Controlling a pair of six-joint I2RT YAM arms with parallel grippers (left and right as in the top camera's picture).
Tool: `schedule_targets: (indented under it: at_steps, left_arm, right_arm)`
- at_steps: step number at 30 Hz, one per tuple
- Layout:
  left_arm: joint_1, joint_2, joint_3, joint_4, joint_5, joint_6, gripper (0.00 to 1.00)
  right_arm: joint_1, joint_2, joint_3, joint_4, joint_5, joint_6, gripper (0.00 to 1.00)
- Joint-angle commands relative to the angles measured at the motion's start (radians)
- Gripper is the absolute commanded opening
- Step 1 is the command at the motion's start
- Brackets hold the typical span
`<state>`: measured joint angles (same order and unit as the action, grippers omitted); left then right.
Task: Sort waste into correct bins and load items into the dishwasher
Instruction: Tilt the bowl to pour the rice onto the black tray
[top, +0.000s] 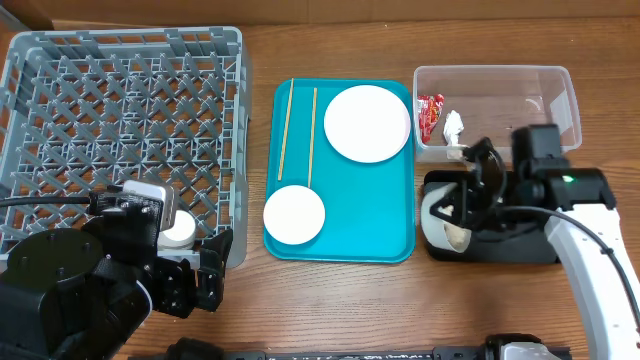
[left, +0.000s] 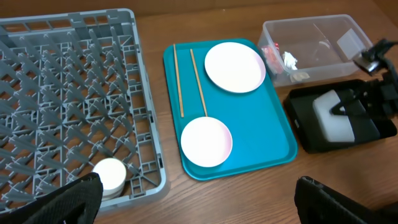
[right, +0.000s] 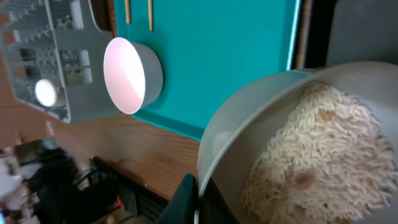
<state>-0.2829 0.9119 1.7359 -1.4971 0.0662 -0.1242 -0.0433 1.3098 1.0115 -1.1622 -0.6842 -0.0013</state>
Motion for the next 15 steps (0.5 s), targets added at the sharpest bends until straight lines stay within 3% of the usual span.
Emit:
schedule_targets:
  at_steps: [1, 6, 15]
  left_arm:
    - [-0.006, -0.002, 0.001, 0.002, -0.011, -0.007, 1.00]
    - [-0.006, -0.002, 0.001, 0.002, -0.011, -0.007, 1.00]
    - [-0.006, -0.002, 0.001, 0.002, -0.011, -0.007, 1.00]
  right_arm:
    - [-0.085, 0.034, -0.064, 0.028, -0.201, -0.219, 0.04]
    - [-0.179, 0.111, -0.107, 0.084, -0.401, -0.345, 0.04]
    - [-0.314, 0.138, -0.108, 0.090, -0.530, -0.443, 0.04]
